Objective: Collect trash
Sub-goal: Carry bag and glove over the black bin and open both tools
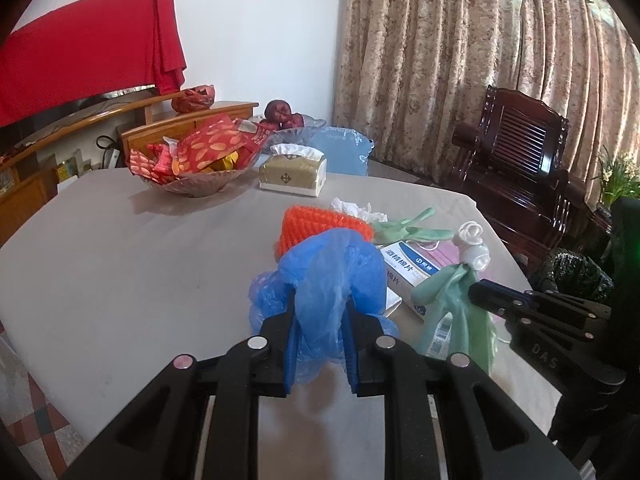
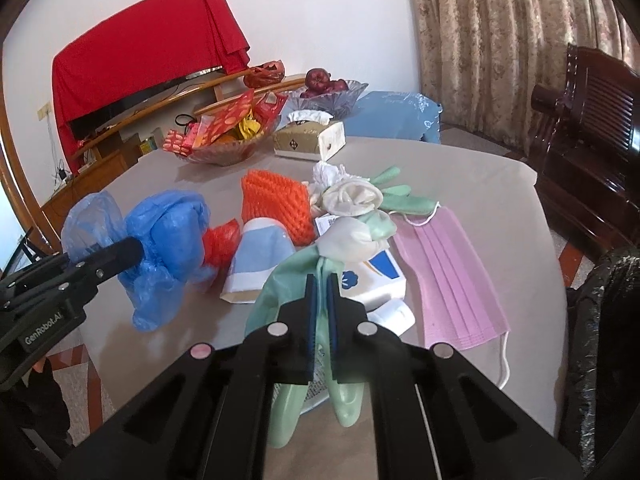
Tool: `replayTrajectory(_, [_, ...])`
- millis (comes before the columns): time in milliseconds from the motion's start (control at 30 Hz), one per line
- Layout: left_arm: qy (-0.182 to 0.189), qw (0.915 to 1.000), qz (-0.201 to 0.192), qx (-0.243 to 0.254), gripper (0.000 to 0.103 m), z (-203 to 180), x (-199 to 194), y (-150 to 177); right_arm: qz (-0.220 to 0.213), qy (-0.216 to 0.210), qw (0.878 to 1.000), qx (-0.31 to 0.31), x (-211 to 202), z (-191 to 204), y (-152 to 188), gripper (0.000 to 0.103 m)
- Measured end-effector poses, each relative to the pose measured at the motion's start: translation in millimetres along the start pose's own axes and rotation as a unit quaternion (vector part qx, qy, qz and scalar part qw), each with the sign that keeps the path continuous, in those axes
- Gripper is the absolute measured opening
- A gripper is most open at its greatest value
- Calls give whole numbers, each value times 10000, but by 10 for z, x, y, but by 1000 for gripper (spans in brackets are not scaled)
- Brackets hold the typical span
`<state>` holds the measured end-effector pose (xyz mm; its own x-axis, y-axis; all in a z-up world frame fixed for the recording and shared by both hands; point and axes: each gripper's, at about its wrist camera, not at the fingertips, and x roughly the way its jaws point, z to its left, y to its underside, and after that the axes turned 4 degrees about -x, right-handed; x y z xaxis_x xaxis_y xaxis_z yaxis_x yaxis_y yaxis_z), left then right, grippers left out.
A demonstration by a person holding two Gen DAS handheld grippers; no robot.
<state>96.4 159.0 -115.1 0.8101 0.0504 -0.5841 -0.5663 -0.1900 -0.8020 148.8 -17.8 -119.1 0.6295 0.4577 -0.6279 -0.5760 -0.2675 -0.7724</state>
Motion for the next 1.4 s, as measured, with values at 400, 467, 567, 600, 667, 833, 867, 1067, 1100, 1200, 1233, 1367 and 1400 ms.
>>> replayTrajectory(400, [692, 9959, -484, 338, 19, -569, -342, -235, -783, 457, 9957, 166, -849, -359, -184, 4])
replayTrajectory(467, [891, 9936, -554, 414, 19, -735, -401, -273, -896, 620, 9939, 192, -1034, -463, -182, 4])
replayTrajectory(567, [1208, 9894, -610, 535, 19, -1015, -457, -320, -1008, 911, 9904, 253, -1307, -650, -155, 4])
replayTrajectory(600, [1276, 9883, -617, 559, 19, -1083, -468, -330, -1039, 992, 9893, 271, -1378, -699, -136, 4])
replayTrajectory(667, [1533, 9843, -611, 631, 19, -1285, -470, -359, -1091, 1233, 9858, 335, -1579, -853, -95, 4])
replayTrajectory(833, [2018, 9749, -512, 794, 19, -1739, -394, -385, -1199, 1765, 9757, 499, -1932, -1182, 35, 4])
replayTrajectory(867, [2113, 9725, -485, 856, 19, -1849, -371, -382, -1205, 1874, 9734, 532, -1985, -1258, 69, 4])
replayTrajectory(1067, [2592, 9590, -270, 1113, 19, -2453, -217, -324, -1089, 2426, 9603, 841, -2183, -1724, 333, 4])
replayTrajectory(1100, [2647, 9570, -251, 1157, 19, -2538, -201, -299, -1040, 2519, 9580, 894, -2202, -1818, 394, 4])
replayTrajectory(1200, [2817, 9505, -180, 1299, 19, -2845, -102, -241, -902, 2696, 9536, 995, -2191, -2019, 511, 4])
replayTrajectory(1233, [2845, 9495, -134, 1318, 19, -2942, -56, -241, -869, 2738, 9525, 1012, -2188, -2061, 554, 4])
replayTrajectory(1367, [2960, 9456, 61, 1352, 19, -3236, 83, -216, -768, 2907, 9468, 1145, -2201, -2291, 710, 5])
replayTrajectory(1400, [2972, 9447, 78, 1382, 19, -3286, 97, -200, -742, 2958, 9450, 1179, -2197, -2352, 745, 5])
